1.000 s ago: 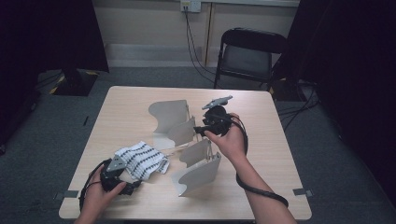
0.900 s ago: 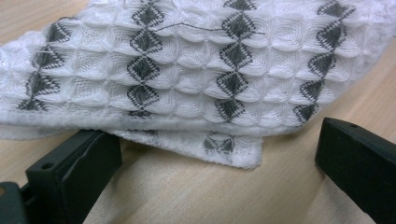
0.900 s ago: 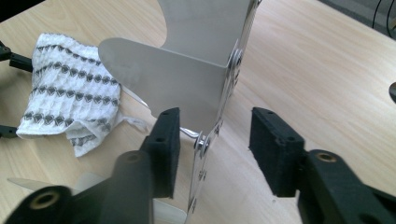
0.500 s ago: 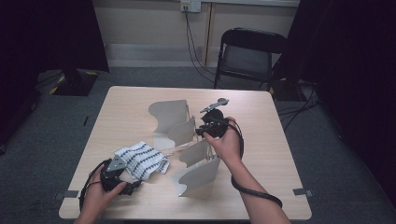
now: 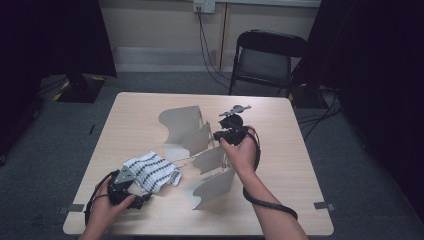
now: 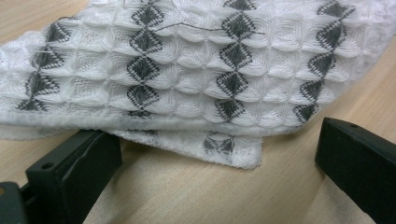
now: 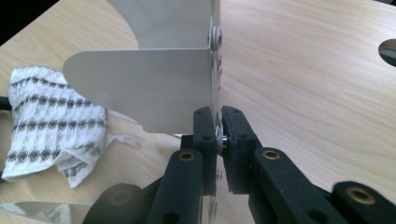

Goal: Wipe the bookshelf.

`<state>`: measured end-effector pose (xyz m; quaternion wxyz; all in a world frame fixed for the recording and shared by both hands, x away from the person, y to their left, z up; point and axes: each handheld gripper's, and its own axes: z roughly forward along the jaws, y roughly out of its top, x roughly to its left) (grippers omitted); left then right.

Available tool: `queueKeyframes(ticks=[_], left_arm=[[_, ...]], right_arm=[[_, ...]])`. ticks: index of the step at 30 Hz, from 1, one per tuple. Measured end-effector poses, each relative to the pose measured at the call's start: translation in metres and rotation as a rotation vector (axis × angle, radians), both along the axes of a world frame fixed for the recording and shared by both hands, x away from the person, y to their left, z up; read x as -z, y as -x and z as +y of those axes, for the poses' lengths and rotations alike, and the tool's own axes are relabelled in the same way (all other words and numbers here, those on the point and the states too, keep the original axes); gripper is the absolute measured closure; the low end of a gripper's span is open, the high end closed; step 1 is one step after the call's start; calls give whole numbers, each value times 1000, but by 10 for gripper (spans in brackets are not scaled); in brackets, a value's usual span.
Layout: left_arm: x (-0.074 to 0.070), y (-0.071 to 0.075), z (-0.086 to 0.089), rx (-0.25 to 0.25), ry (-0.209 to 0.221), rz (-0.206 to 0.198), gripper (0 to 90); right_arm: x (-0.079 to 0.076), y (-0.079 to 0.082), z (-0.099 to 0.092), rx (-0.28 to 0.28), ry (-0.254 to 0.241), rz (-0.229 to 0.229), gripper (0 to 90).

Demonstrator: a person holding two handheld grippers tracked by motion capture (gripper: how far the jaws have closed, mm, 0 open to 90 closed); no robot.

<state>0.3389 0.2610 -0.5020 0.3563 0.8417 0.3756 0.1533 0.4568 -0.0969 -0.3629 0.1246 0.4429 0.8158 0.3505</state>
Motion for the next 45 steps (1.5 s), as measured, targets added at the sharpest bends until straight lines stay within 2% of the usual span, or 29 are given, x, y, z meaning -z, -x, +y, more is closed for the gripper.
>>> queueKeyframes(ticks=[4, 12, 25, 30, 36, 45], left_arm=[[0, 0, 0, 0, 0, 0, 0], [0, 0, 0, 3, -4, -2, 0], [0, -1, 0, 6, -4, -1, 0], [0, 0, 0, 3, 2, 1, 0], [0, 0, 0, 3, 2, 0, 0], [0, -1, 0, 4, 3, -2, 0]], right_arm=[[-1, -2, -2, 14, -20, 12, 854], [-15, -1, -4, 16, -29, -10, 854], [-24, -7, -26, 44, -111, 22, 853], [-31, -6, -34, 46, -111, 39, 852], [-37, -6, -48, 50, -134, 32, 852], [-41, -3, -68, 70, -108, 42, 851]])
